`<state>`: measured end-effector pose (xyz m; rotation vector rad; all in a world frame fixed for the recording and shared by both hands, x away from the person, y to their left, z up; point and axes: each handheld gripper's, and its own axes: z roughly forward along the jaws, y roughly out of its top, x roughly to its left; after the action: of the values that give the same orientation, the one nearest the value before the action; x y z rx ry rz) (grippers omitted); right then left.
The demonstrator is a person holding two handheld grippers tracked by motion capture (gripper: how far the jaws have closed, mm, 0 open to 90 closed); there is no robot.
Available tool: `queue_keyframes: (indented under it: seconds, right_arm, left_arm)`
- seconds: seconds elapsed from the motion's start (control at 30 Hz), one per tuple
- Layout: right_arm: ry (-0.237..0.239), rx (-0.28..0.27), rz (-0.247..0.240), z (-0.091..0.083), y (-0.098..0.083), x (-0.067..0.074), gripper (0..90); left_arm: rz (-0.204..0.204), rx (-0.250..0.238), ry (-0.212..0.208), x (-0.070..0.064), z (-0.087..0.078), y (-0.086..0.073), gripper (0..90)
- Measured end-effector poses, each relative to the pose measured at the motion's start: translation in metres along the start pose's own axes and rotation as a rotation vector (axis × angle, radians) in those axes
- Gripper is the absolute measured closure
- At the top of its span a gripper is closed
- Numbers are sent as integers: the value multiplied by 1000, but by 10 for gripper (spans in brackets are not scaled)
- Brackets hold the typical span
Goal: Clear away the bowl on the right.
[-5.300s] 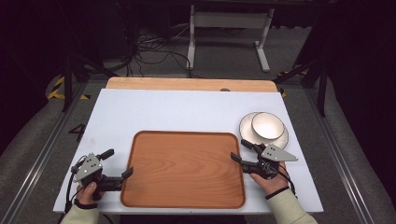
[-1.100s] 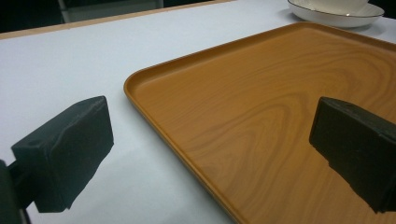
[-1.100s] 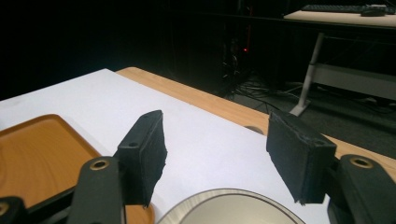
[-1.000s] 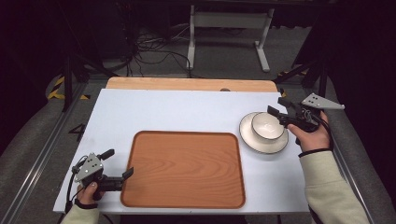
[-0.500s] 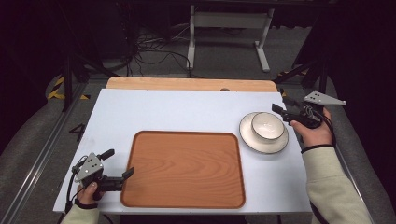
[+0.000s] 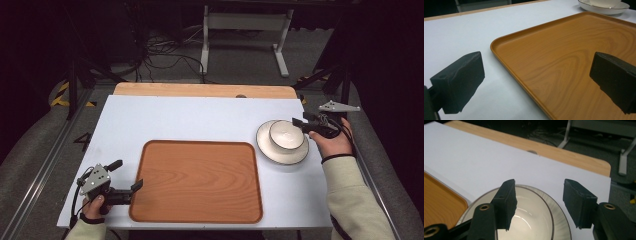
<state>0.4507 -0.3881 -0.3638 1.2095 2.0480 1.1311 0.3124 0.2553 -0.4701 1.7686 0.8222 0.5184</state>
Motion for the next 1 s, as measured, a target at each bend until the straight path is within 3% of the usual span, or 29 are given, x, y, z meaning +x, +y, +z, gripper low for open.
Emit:
queue_keyframes:
  seconds: [0.13, 0.53, 1.0]
  right_arm:
    - [-12, 51, 23, 4, -4, -3, 450]
    - [-39, 126, 77, 16, -16, -13, 468]
    - [-46, 233, 120, 35, -29, -17, 627]
  left_arm:
    - [0, 0, 1, 0, 0, 0, 5]
    - [-4, 2, 1, 0, 0, 0, 4]
    - [-3, 4, 3, 0, 0, 0, 5]
